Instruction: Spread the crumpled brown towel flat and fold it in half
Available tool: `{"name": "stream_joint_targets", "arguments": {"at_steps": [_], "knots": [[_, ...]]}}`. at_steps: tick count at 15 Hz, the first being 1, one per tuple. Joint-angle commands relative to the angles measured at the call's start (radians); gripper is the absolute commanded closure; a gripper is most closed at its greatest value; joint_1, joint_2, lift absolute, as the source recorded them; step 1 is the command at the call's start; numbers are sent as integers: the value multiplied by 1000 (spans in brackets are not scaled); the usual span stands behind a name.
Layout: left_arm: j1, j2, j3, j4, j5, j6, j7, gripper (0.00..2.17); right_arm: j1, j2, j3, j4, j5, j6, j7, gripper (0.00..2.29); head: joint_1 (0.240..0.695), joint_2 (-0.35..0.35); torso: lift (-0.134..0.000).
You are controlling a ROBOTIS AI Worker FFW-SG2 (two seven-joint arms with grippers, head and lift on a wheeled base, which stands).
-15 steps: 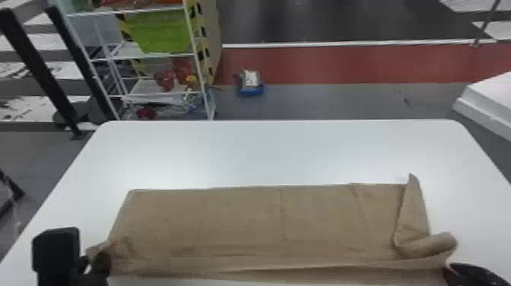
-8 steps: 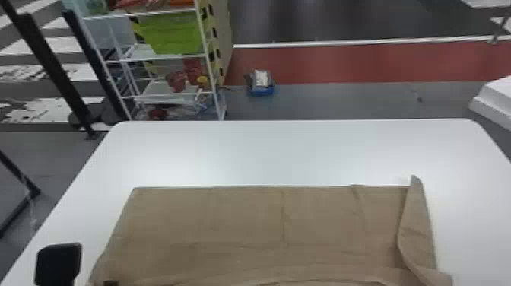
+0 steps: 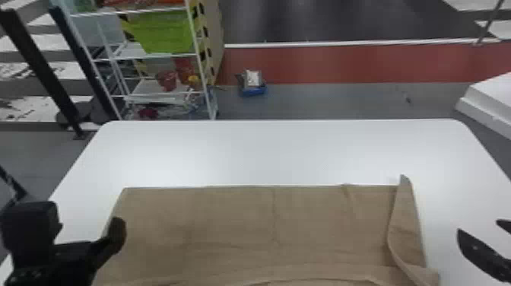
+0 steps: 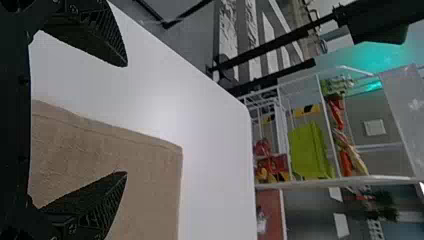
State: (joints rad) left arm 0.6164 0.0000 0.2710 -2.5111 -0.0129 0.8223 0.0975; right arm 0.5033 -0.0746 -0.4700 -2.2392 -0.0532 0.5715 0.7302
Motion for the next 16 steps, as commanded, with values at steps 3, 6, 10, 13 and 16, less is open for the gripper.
{"name": "stream_joint_targets", "arguments": {"at_steps": [3,6,10,13,16], "knots": [[-265,-3,94,259,-2,-74,-335,124,-106,15,117,4,73,69,-2,228,695,85,-124],[-388,-3,100,428,-52,-133,-415,130,-111,27,149,7,87,66,-3,228,695,109,-124],[-460,46,114,552,-52,-139,-450,221,-111,39,154,21,87,35,-15,228,695,145,-124],[-495,72,122,629,-55,-157,-473,232,-120,39,157,30,88,26,-15,228,695,158,-124],[-520,91,123,690,-65,-185,-482,269,-135,39,160,64,98,11,-23,228,695,166,-124]]}}
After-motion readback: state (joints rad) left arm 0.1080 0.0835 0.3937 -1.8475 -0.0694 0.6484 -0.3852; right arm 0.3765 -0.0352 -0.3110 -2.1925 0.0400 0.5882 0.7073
